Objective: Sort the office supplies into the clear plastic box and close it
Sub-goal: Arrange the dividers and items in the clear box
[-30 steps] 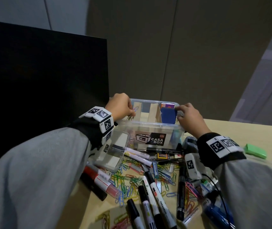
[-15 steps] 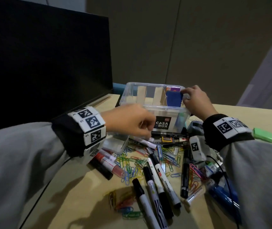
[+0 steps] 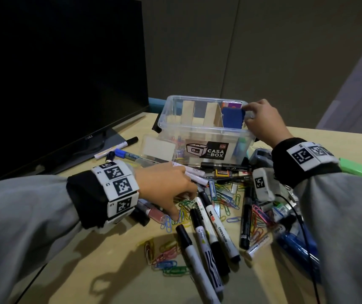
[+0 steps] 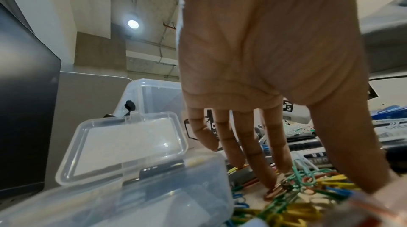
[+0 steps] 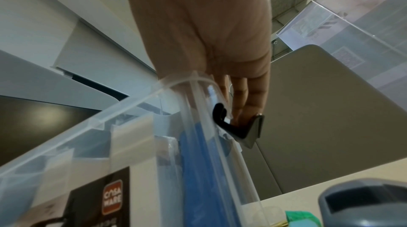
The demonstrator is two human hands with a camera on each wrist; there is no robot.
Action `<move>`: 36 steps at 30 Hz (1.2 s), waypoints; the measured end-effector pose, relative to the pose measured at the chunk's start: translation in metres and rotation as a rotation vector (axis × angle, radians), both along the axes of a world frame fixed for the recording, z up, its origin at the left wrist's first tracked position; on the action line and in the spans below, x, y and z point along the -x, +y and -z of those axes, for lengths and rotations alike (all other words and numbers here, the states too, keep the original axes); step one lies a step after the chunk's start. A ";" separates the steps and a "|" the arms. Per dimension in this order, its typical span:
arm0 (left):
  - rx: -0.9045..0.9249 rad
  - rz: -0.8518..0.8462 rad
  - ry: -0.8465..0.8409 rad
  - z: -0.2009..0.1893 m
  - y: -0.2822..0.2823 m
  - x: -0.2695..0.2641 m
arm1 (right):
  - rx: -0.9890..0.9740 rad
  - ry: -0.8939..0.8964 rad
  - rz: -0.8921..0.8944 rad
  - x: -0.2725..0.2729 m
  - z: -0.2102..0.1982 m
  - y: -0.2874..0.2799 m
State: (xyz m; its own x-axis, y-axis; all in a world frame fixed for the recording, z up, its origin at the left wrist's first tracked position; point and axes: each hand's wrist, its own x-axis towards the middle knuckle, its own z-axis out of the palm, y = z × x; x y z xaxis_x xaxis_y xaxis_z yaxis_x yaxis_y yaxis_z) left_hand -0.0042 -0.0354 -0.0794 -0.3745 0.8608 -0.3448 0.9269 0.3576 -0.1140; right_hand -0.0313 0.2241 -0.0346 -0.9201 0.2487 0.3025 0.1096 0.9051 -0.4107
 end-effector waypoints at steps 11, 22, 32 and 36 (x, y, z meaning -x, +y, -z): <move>-0.117 -0.003 0.007 0.009 0.015 0.003 | -0.003 0.011 0.001 -0.001 0.001 -0.001; -0.104 -0.015 -0.026 -0.001 0.013 0.008 | 0.011 0.007 -0.002 -0.005 -0.002 -0.004; -0.499 -0.214 -0.244 -0.053 0.000 0.021 | 0.025 -0.001 -0.002 -0.006 -0.003 -0.005; -0.844 -0.343 -0.156 -0.079 -0.004 0.040 | 0.009 0.002 -0.002 -0.005 -0.003 -0.004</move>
State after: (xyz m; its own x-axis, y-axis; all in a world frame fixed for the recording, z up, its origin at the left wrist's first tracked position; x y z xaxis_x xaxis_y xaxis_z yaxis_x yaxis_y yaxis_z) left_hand -0.0441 -0.0394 -0.0001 -0.6575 0.7003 0.2780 0.7377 0.5232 0.4267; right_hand -0.0259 0.2199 -0.0318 -0.9201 0.2493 0.3020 0.1068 0.9017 -0.4189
